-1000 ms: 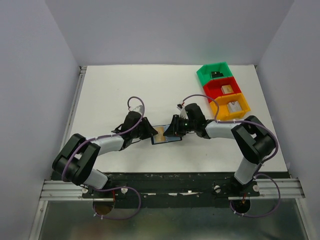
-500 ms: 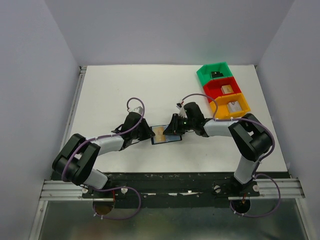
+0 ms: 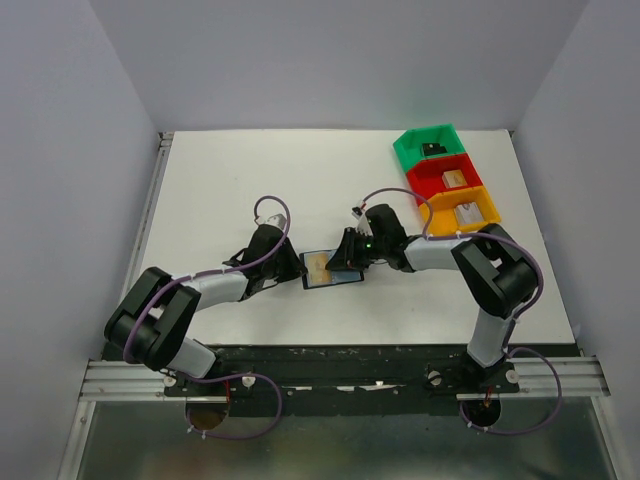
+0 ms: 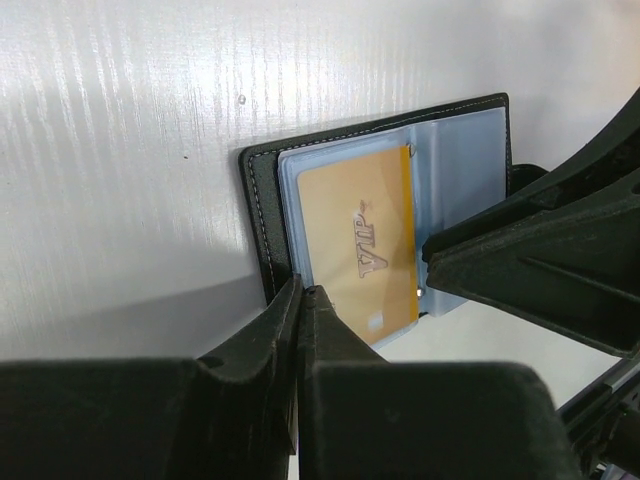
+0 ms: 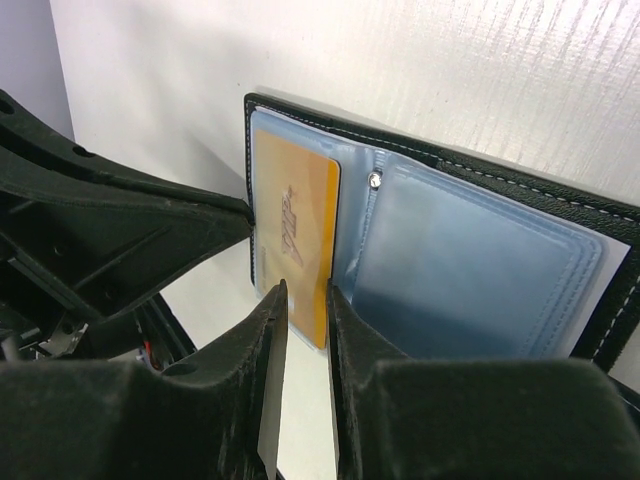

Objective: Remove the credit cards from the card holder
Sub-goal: Remove the credit card from the card holder.

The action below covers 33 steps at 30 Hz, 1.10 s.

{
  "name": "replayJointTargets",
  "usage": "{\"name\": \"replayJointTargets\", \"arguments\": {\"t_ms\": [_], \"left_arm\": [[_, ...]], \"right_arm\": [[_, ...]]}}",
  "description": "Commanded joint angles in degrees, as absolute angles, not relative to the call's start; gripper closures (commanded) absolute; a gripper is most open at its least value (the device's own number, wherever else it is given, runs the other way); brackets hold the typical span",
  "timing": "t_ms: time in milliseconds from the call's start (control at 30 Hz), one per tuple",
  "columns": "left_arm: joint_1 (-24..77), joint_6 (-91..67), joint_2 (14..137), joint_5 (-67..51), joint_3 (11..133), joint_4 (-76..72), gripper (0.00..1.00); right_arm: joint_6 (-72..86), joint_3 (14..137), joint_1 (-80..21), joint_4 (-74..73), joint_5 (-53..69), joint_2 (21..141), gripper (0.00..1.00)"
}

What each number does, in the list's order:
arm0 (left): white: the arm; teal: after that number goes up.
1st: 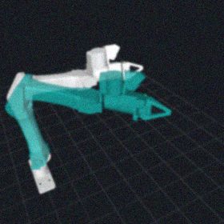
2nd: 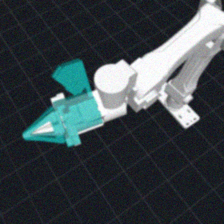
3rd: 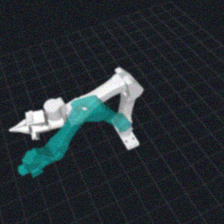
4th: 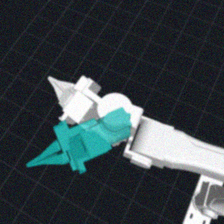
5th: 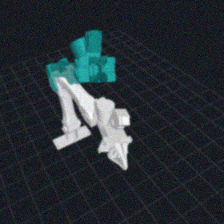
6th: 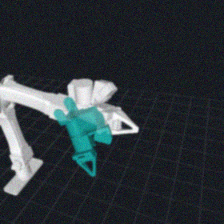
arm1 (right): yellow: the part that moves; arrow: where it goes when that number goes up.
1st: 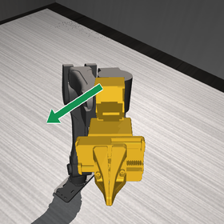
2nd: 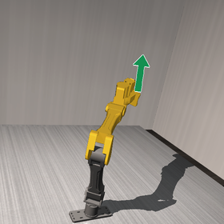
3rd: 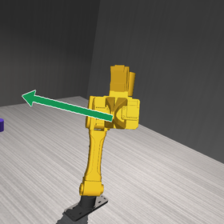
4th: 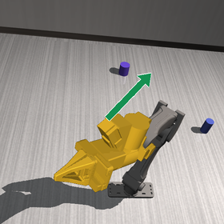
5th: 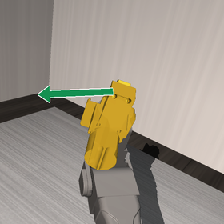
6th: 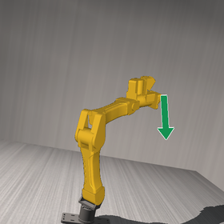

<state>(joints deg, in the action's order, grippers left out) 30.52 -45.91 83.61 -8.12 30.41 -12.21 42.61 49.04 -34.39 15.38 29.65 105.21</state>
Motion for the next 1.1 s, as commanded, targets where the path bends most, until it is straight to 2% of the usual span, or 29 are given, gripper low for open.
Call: {"name": "replayJointTargets", "arguments": {"t_ms": [0, 1067], "left_arm": [[30.94, -45.17, 84.73, -6.50, 31.38, -10.81, 0.88], [30.94, -46.41, 87.01, -6.68, 30.32, -11.60, 0.92]], "right_arm": [[42.19, 50.18, -34.01, 14.68, 29.71, 106.61, 0.71], [43.77, 48.25, -33.66, 20.39, 34.45, 107.58, 0.70]]}}
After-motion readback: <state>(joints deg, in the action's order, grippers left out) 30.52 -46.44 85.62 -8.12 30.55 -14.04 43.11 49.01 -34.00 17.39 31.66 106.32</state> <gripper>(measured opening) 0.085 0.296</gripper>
